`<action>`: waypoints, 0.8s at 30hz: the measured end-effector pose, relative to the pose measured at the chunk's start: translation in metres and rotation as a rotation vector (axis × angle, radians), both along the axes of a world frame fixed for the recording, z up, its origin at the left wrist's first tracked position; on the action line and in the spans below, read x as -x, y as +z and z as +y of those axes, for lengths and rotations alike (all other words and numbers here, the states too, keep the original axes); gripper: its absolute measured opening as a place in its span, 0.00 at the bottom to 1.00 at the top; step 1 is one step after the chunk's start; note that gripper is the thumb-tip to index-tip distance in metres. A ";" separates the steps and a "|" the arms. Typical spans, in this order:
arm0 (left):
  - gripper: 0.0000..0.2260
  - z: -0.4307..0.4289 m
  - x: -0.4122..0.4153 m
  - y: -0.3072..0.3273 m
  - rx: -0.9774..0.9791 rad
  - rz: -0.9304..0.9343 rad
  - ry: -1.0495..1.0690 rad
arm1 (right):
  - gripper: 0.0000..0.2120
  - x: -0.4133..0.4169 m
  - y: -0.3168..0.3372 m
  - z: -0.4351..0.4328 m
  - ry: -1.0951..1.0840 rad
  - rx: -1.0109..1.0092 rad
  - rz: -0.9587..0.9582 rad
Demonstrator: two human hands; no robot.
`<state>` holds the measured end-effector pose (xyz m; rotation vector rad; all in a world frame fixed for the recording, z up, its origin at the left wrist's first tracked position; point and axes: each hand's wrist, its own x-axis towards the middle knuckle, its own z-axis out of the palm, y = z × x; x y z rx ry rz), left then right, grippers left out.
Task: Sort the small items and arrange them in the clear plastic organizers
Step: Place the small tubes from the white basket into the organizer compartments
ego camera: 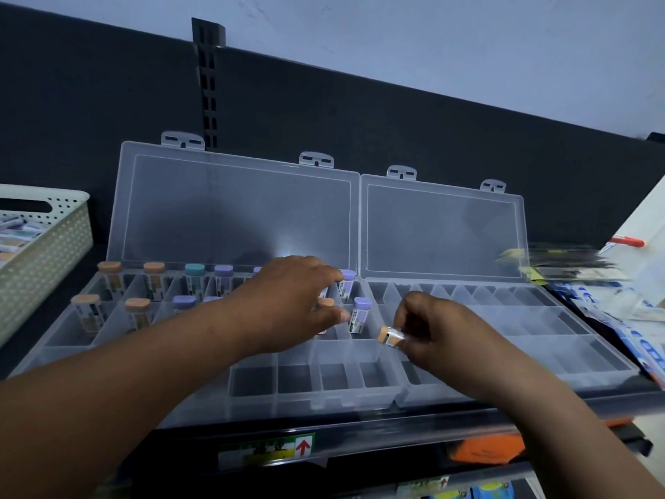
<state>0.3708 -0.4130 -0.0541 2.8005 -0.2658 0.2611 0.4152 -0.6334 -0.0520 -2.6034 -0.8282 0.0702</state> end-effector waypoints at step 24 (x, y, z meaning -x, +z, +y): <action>0.24 0.008 0.001 0.003 -0.048 0.013 0.035 | 0.06 0.005 -0.011 0.017 0.090 -0.146 0.092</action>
